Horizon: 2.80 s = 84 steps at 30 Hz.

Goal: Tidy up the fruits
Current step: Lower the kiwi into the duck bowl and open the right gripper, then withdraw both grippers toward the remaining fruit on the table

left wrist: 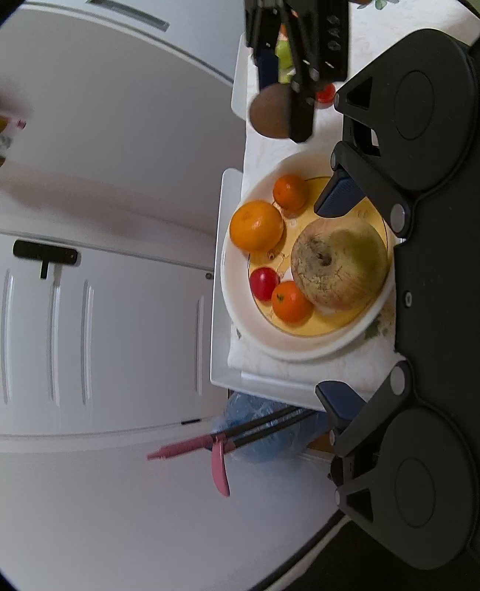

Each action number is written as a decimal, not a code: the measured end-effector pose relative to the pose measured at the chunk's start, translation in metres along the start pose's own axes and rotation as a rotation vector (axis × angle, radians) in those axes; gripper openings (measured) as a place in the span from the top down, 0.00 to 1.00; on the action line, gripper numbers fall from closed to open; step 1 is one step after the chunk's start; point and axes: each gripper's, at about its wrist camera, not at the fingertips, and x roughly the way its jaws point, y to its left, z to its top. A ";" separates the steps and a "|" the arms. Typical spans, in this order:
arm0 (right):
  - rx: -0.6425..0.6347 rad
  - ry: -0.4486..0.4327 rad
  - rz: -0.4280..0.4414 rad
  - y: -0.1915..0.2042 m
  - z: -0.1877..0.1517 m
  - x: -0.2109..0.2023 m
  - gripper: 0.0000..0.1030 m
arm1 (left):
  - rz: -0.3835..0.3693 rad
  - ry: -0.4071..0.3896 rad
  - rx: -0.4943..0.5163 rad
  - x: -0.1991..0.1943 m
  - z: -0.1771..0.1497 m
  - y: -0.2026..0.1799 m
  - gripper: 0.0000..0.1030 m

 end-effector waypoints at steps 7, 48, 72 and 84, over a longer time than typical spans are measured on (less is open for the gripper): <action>0.012 0.049 0.058 0.014 -0.005 0.026 0.26 | 0.040 -0.005 -0.046 -0.004 -0.005 0.015 0.06; 0.007 -0.038 -0.089 0.033 -0.020 -0.032 0.00 | 0.002 -0.091 -0.021 -0.050 0.000 -0.001 0.06; 0.150 -0.094 -0.253 -0.105 -0.087 -0.150 0.00 | -0.013 -0.138 0.014 -0.073 0.000 -0.145 0.06; 0.164 -0.075 -0.293 -0.201 -0.121 -0.142 0.00 | 0.076 -0.115 0.012 -0.031 -0.019 -0.225 0.06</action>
